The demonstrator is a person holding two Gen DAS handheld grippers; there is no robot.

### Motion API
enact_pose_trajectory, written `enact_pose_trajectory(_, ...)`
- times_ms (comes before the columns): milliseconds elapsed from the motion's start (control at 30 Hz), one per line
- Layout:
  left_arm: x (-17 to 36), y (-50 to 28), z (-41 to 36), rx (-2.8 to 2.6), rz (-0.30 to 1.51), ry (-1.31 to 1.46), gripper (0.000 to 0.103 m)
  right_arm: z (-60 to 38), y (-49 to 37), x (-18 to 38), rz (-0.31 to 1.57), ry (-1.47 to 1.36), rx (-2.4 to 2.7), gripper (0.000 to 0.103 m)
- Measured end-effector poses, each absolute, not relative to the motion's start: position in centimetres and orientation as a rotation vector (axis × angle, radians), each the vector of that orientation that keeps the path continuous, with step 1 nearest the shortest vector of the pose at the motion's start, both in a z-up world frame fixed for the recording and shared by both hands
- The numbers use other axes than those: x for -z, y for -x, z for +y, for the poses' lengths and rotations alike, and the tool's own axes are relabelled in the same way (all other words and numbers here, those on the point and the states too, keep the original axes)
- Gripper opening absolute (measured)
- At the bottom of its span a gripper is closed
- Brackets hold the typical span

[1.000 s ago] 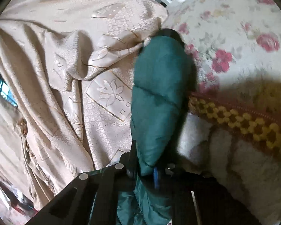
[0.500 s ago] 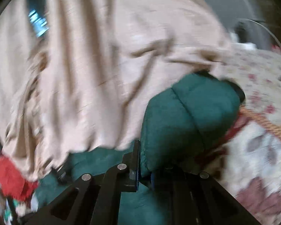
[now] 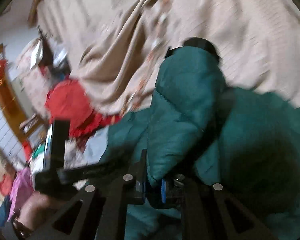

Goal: Fold large clothes

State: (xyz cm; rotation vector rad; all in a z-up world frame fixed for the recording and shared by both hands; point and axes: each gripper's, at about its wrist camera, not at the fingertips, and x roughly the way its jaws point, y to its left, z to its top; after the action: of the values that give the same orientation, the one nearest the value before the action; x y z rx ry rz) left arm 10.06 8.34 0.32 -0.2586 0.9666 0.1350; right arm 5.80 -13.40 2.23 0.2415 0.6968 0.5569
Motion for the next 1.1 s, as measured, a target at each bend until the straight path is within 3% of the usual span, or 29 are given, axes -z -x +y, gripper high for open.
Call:
enact_pose_trajectory(100,-0.1,-10.3,8.9,-0.124,0.976,0.300,0.074,-12.2,-6.5,-0.5,0.773,-0.206,-0.568,0.017)
enact_pose_trajectory(133,-0.1,-10.3,8.9,-0.123,0.975,0.315,0.074,-12.3,-6.5,-0.5,0.772,-0.216,-0.577,0.029)
enact_pose_trajectory(167,-0.2,-10.3,9.0,-0.122,0.974,0.328,0.074,-12.4,-6.3,-0.6,0.766,-0.220,-0.575,0.048)
enact_pose_trajectory(200,-0.2,-10.3,9.1,-0.120,0.973,0.335,0.074,-12.6,-6.1,-0.8,0.753,-0.221,-0.560,0.056)
enact_pose_trajectory(233,-0.2,-10.2,9.2,-0.118,0.972,0.341,0.074,-12.7,-5.9,-1.0,0.751,-0.217,-0.549,0.074)
enact_pose_trajectory(533,0.0,-8.4,11.9,-0.127,0.968,0.435,0.074,-13.6,-1.0,-2.5,0.894,0.007,-0.453,0.077)
enact_pose_trajectory(800,-0.1,-5.4,15.9,-0.078,0.902,0.731,0.075,-17.2,2.5,1.1,1.049,0.087,-0.254,0.077)
enact_pose_trajectory(967,-1.2,-5.0,15.8,-0.064,0.860,0.707,0.075,-17.1,3.5,2.5,1.002,0.161,-0.259,0.092)
enact_pose_trajectory(1100,-1.1,-6.5,12.3,0.055,0.889,0.597,0.075,-16.7,3.7,2.9,0.988,0.186,-0.243,0.098)
